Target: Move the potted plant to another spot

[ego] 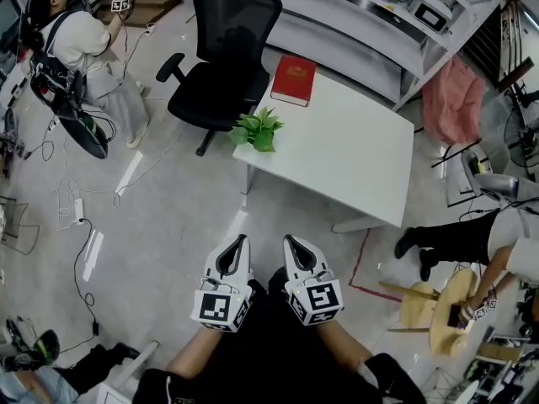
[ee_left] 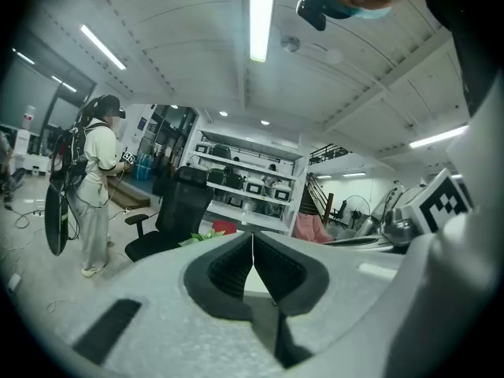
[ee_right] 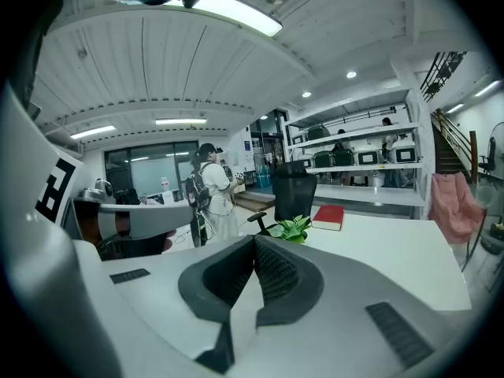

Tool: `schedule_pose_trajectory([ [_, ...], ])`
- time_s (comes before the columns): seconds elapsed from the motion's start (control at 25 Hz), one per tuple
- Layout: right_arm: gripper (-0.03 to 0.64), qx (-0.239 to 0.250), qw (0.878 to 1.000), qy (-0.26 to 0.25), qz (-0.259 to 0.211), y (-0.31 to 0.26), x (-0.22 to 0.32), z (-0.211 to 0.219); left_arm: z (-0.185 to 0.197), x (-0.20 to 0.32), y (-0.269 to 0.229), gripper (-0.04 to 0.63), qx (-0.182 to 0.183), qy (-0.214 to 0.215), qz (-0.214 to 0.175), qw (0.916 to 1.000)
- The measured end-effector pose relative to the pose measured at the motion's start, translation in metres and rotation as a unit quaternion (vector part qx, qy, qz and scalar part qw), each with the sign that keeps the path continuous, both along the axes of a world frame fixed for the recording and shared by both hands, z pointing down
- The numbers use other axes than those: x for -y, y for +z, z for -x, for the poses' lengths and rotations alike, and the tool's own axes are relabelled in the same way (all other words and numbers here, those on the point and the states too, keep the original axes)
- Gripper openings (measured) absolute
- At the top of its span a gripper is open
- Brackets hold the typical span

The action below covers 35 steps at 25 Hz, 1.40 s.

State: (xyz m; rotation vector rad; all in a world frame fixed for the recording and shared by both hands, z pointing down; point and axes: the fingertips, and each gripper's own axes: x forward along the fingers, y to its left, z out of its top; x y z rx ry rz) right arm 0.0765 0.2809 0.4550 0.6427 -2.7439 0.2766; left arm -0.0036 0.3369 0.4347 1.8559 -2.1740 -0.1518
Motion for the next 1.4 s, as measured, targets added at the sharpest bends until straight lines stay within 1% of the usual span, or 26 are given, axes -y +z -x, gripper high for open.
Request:
schedule_pose_trajectory([
  [0.16, 0.012, -0.008, 1.0, 0.002, 0.004, 0.005, 0.006, 0.01, 0.012, 0.002, 0.004, 0.018, -0.004, 0.001, 0.003, 1.0],
  [0.28, 0.012, -0.011, 1.0, -0.001, 0.007, 0.009, 0.014, 0.02, 0.024, 0.008, 0.008, 0.018, -0.008, -0.007, 0.008, 0.9999],
  [0.56, 0.012, -0.005, 1.0, -0.01, 0.013, 0.014, 0.049, 0.048, 0.048, 0.04, 0.013, 0.018, -0.006, -0.017, 0.015, 0.9997],
  [0.72, 0.012, -0.002, 1.0, -0.013, 0.025, 0.015, 0.078, 0.062, 0.061, 0.071, 0.012, 0.017, -0.001, -0.018, 0.022, 0.9996],
  [0.88, 0.012, -0.006, 0.999, -0.015, 0.036, 0.021, 0.117, 0.069, 0.07, 0.113, 0.011, 0.018, 0.001, -0.017, 0.03, 0.9994],
  [1.04, 0.012, -0.001, 0.999, -0.016, 0.047, 0.025, 0.16, 0.074, 0.077, 0.154, 0.009, 0.018, -0.003, -0.026, 0.037, 0.999],
  [1.16, 0.012, -0.001, 0.998, -0.017, 0.056, 0.028, 0.189, 0.078, 0.08, 0.183, 0.006, 0.018, 0.002, -0.026, 0.044, 0.9987],
  [1.4, 0.012, -0.004, 0.997, -0.027, 0.067, 0.035, 0.234, 0.083, 0.087, 0.226, 0.002, 0.018, -0.004, -0.042, 0.047, 0.998],
])
